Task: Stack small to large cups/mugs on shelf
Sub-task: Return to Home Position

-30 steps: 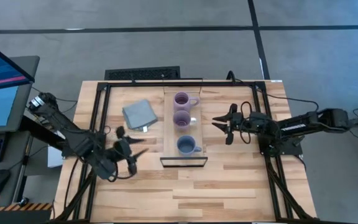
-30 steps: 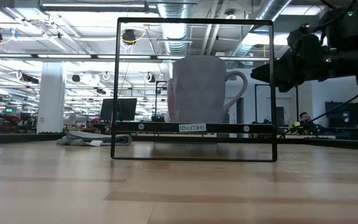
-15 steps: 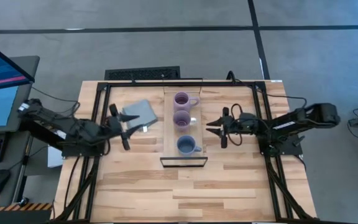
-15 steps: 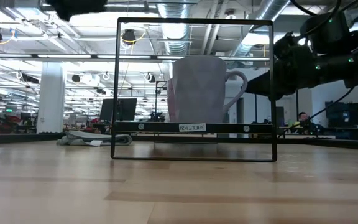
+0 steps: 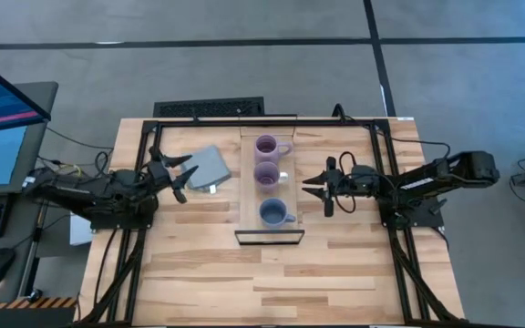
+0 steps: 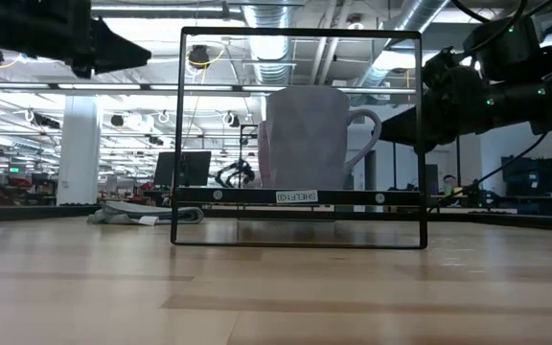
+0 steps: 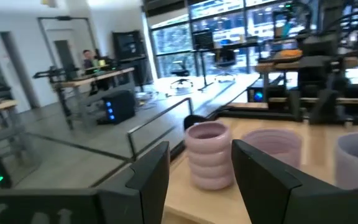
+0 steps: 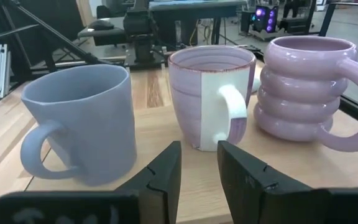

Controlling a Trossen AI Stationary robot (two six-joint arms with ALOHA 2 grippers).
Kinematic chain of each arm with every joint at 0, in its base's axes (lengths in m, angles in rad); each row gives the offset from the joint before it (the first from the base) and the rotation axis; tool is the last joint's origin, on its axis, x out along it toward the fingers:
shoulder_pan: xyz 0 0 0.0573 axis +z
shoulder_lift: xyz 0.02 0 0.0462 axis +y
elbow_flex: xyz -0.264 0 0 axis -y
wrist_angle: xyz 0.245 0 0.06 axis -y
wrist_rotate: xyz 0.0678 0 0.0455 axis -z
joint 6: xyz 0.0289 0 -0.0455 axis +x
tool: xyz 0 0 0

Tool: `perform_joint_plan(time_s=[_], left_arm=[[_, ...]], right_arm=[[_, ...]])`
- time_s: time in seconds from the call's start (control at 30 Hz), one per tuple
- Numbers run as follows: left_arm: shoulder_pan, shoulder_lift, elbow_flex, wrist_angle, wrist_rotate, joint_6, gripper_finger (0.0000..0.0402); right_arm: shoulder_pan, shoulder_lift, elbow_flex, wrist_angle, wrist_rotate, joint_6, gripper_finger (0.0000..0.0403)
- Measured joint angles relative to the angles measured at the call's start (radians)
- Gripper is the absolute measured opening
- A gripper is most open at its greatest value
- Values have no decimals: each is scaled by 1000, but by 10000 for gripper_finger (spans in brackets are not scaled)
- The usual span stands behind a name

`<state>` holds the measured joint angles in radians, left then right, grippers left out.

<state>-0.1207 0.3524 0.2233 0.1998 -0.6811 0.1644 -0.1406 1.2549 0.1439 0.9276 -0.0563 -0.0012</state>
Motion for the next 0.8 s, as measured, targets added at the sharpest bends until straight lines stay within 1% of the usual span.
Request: perform_joint_plan(time_s=[0.03, 0.13, 0.27, 0.4, 0.5, 0.53, 0.63, 0.73, 0.8], left_arm=[[26, -9, -7, 0, 26, -1, 164], [112, -23, -17, -3, 144, -4, 164], [231, -25, -17, -4, 215, -3, 164], [333, -26, -21, -52, 310, -47, 164], [384, -27, -74, 31, 415, -72, 164], [398, -29, -98, 67, 432, -73, 164], [429, -46, -159, 139, 435, -92, 164], [439, -69, -186, 140, 438, -96, 164], [440, -86, -196, 126, 418, -93, 164]], right_arm=[[0, 0, 0, 0, 0, 0, 127], [0, 0, 0, 2, 0, 0, 127], [0, 0, 0, 2, 0, 1, 127], [0, 0, 0, 2, 0, 1, 127], [0, 0, 0, 2, 0, 1, 127], [0, 0, 0, 2, 0, 1, 127], [0, 0, 0, 2, 0, 1, 127], [3, 0, 0, 2, 0, 13, 127], [3, 0, 0, 2, 0, 30, 127]])
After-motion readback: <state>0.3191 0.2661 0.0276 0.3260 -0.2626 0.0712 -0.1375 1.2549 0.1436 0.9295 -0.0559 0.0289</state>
